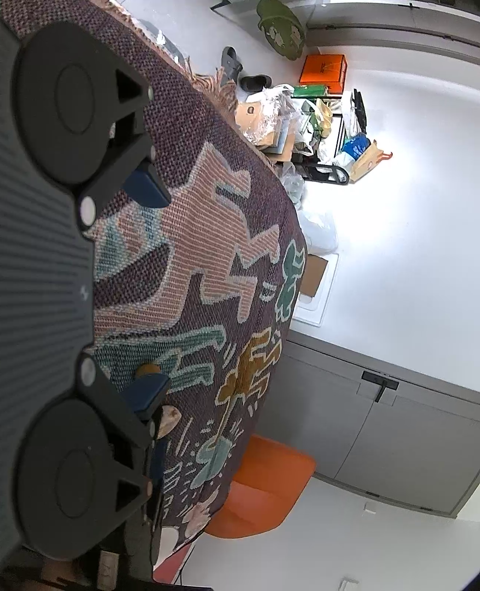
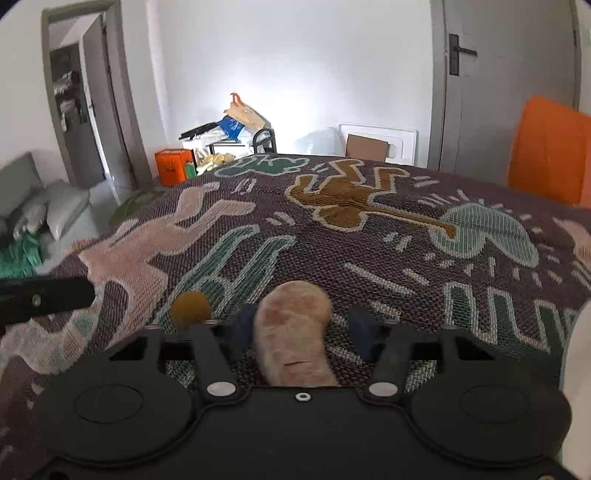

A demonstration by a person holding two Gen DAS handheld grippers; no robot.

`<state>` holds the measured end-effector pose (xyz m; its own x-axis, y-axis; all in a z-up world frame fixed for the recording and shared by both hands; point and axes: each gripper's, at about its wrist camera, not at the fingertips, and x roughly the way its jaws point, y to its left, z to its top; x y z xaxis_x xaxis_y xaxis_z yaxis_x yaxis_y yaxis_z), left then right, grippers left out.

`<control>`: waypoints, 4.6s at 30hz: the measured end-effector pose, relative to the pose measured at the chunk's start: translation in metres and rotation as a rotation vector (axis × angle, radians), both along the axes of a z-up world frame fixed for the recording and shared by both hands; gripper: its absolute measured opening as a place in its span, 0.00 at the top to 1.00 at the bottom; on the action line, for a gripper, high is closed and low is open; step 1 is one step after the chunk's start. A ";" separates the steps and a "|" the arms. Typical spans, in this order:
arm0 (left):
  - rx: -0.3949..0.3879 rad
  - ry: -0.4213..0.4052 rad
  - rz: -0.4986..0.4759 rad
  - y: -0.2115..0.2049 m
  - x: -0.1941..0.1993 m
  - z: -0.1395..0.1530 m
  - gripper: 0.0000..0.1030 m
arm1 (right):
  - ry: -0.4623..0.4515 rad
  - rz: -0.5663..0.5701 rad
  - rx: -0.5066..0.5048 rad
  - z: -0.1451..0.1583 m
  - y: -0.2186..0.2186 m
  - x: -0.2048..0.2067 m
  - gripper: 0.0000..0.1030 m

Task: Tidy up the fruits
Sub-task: 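Grasp the peeled pink pomelo piece with the right tool while the left tool grasps a small orange, then carry the pomelo piece and orange onto the white plate and release both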

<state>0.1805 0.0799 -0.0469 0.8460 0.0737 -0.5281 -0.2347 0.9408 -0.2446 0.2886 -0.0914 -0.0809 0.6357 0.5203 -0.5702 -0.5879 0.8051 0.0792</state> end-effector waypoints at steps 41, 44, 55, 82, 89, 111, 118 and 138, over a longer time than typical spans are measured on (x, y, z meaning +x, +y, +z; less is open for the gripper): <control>0.039 0.049 -0.141 -0.070 0.052 -0.010 0.77 | -0.079 -0.258 0.204 0.053 -0.131 -0.055 0.64; 0.038 0.034 -0.161 -0.077 0.048 -0.003 0.77 | -0.073 -0.284 0.210 0.049 -0.142 -0.058 0.64; 0.042 -0.012 -0.235 -0.114 0.031 0.016 0.77 | -0.041 -0.355 0.223 0.031 -0.180 -0.067 0.64; 0.087 -0.064 -0.451 -0.211 0.029 0.037 0.77 | -0.068 -0.472 0.335 0.024 -0.254 -0.115 0.58; 0.094 -0.049 -0.489 -0.231 0.039 0.032 0.77 | -0.066 -0.475 0.340 0.020 -0.256 -0.119 0.57; 0.155 -0.030 -0.466 -0.246 0.051 0.025 0.55 | -0.073 -0.465 0.342 0.021 -0.259 -0.120 0.57; 0.162 -0.036 -0.432 -0.227 0.036 0.030 0.40 | -0.071 -0.455 0.338 0.021 -0.250 -0.121 0.52; 0.161 -0.071 -0.307 -0.159 -0.020 0.050 0.06 | -0.081 -0.450 0.335 0.030 -0.220 -0.140 0.16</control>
<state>0.1602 -0.0789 0.0027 0.8758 -0.1121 -0.4695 0.0770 0.9927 -0.0933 0.1490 -0.3110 -0.0514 0.8716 0.3322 -0.3605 -0.2077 0.9164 0.3421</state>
